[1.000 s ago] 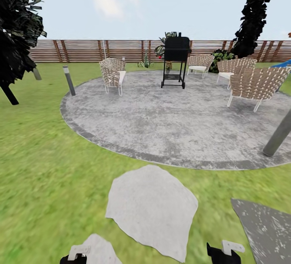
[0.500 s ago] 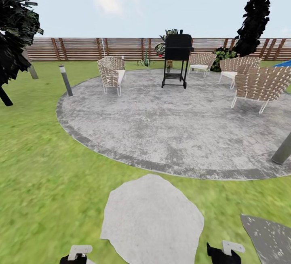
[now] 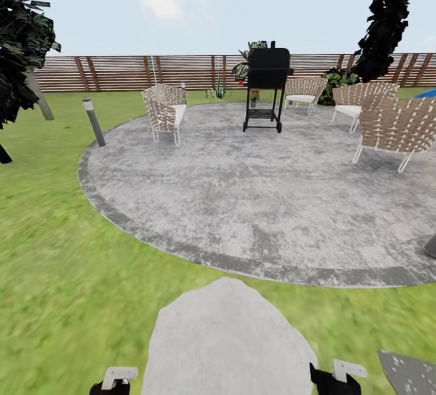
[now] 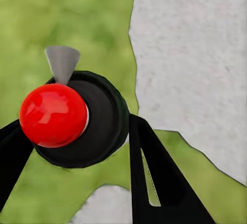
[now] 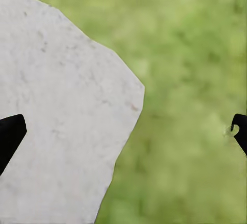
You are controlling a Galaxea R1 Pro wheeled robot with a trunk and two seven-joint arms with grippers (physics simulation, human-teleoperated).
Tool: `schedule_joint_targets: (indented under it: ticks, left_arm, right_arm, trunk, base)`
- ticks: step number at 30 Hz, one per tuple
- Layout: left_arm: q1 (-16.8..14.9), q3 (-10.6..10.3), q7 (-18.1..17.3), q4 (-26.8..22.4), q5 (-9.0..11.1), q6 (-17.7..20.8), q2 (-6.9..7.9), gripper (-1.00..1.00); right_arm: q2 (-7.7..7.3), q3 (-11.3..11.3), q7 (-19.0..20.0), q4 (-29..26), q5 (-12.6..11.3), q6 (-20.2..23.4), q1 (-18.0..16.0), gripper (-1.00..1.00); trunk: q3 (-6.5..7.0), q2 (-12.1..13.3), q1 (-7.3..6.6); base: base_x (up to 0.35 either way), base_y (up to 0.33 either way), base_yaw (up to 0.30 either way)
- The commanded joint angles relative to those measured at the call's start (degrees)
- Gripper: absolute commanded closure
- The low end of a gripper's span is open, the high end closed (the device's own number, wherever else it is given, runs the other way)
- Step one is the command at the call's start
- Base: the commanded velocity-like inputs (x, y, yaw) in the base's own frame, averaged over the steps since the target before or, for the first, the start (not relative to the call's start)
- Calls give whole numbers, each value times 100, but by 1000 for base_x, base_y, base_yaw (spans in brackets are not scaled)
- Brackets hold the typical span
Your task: Pick up the pesticide atomizer in the garden and spray insectifuge to fully cover both potted plants in the garden.
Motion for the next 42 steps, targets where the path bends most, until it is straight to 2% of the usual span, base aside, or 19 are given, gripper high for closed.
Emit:
schedule_joint_targets:
  ticks: [1,42]
  left_arm:
    - [-3,47,-21,5,-42,-20,1,100]
    - [-3,47,-18,5,-42,-20,6,100]
  right_arm:
    - [0,49,-19,-2,-33,-9,-2,-100]
    - [0,50,-16,2,-31,-9,1,-100]
  trunk:
    - [-5,-2,2]
    - [-5,-2,2]
  base:
    - [336,0,0]
    - [336,0,0]
